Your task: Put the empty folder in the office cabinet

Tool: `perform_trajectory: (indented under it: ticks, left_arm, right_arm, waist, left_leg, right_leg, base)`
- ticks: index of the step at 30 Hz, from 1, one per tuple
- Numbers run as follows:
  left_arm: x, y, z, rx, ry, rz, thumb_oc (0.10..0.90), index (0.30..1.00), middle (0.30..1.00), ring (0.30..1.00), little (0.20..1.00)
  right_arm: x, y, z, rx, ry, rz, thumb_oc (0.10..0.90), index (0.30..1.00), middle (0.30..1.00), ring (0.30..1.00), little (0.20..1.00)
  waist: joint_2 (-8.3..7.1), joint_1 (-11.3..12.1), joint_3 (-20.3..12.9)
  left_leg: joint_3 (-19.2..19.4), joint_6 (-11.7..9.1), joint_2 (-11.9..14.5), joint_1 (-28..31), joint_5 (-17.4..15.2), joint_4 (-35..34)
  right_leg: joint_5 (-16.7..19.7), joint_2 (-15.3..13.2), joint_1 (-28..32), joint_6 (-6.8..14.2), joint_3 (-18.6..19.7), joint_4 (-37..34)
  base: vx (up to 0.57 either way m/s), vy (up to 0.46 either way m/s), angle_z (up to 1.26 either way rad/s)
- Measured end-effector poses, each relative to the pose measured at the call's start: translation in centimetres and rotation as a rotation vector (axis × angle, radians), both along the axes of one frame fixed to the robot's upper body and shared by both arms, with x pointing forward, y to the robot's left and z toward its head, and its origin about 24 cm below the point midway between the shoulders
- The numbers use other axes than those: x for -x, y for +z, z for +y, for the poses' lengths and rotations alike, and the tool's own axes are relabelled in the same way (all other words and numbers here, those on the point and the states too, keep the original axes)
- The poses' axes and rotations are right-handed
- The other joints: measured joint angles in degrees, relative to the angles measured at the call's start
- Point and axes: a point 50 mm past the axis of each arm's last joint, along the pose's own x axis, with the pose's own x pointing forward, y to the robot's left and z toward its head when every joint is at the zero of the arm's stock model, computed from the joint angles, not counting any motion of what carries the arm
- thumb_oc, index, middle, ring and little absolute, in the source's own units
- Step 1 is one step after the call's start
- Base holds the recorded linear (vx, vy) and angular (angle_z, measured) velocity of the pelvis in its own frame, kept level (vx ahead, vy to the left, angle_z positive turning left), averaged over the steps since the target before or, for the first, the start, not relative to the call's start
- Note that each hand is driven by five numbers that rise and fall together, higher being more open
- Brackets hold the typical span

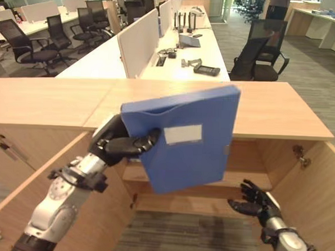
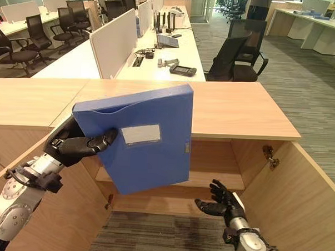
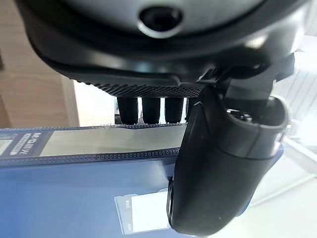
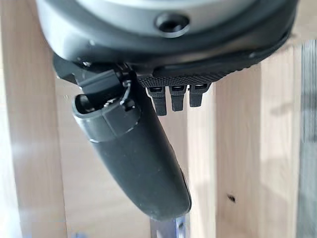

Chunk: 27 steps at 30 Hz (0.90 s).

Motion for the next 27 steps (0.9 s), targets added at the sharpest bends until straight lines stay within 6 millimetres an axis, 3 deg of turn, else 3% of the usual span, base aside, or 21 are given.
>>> perform_trajectory:
  ticks: [11, 15, 22, 27]
  left_arm:
    - [-0.1, 0.2, 2.8, -0.079, 0.114, -0.018, 0.400, 0.300, 0.300, 0.300, 0.300]
    - [-0.1, 0.1, 2.8, -0.106, 0.116, -0.019, 0.400, 0.300, 0.300, 0.300, 0.300]
    - [-0.1, -0.2, 2.5, -0.112, 0.091, -0.010, 0.400, 0.300, 0.300, 0.300, 0.300]
    - [-0.1, -1.0, 1.8, -0.115, 0.051, 0.026, 0.400, 0.300, 0.300, 0.300, 0.300]
  right_arm:
    - [-0.2, 1.2, -1.0, 0.027, 0.007, -0.032, 0.800, 0.900, 0.900, 0.900, 0.900]
    - [-1.2, 2.8, 0.1, -0.031, 0.059, -0.118, 0.800, 0.900, 0.900, 0.900, 0.900]
    - [-3.2, 5.9, 3.8, -0.159, 0.238, -0.264, 0.800, 0.900, 0.900, 0.900, 0.900]
    - [-3.9, 6.7, 5.6, -0.212, 0.327, -0.293, 0.800, 0.900, 0.900, 0.900, 0.900]
  waist:
    - [0.08, -0.07, 0.02]
    - [0.10, -0.17, 0.02]
    - [0.09, -0.41, 0.01]
    - [0.10, -0.26, 0.00]
  left_leg:
    - [0.02, -0.02, 0.01, -0.01, -0.05, -0.03]
    - [0.03, -0.02, 0.00, -0.01, -0.05, -0.02]
    - [0.07, -0.01, 0.02, -0.03, -0.06, 0.01]
    - [0.08, -0.01, 0.02, -0.05, -0.06, 0.00]
  right_leg:
    - [-0.34, -0.02, -0.03, 0.30, 0.04, -0.04]
    - [-0.21, -0.02, -0.05, 0.12, 0.07, -0.04]
    - [-0.10, 0.04, -0.10, 0.01, 0.12, -0.03]
    - [-0.10, 0.04, -0.13, 0.01, 0.12, -0.03]
  base:
    - [0.00, 0.000, 0.00]
    - [0.00, 0.000, 0.00]
    - [0.00, 0.000, 0.00]
    - [0.00, 0.000, 0.00]
